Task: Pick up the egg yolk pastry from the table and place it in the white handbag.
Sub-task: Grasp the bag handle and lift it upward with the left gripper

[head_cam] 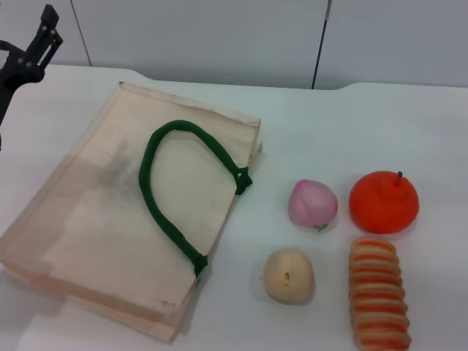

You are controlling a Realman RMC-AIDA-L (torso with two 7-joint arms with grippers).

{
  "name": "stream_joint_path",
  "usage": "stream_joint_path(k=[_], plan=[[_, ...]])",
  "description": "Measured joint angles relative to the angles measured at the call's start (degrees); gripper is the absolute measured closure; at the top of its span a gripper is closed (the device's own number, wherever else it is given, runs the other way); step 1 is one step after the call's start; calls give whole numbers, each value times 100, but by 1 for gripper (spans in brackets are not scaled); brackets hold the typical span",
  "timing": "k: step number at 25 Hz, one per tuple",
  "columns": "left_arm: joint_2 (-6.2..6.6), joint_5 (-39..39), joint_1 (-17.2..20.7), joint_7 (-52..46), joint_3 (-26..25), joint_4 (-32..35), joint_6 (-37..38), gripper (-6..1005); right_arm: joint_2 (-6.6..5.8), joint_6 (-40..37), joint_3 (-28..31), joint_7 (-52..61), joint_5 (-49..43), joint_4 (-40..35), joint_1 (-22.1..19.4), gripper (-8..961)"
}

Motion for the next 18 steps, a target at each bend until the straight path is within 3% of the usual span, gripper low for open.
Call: stream_joint_path(k=[13,18], plan=[[0,1,0,-116,0,-12,-60,129,-8,-1,-22,0,-11,0,-3,74],[23,124,-3,-1232,77,-136,-215,130,-40,-14,-207,290,-243,-153,2,74]])
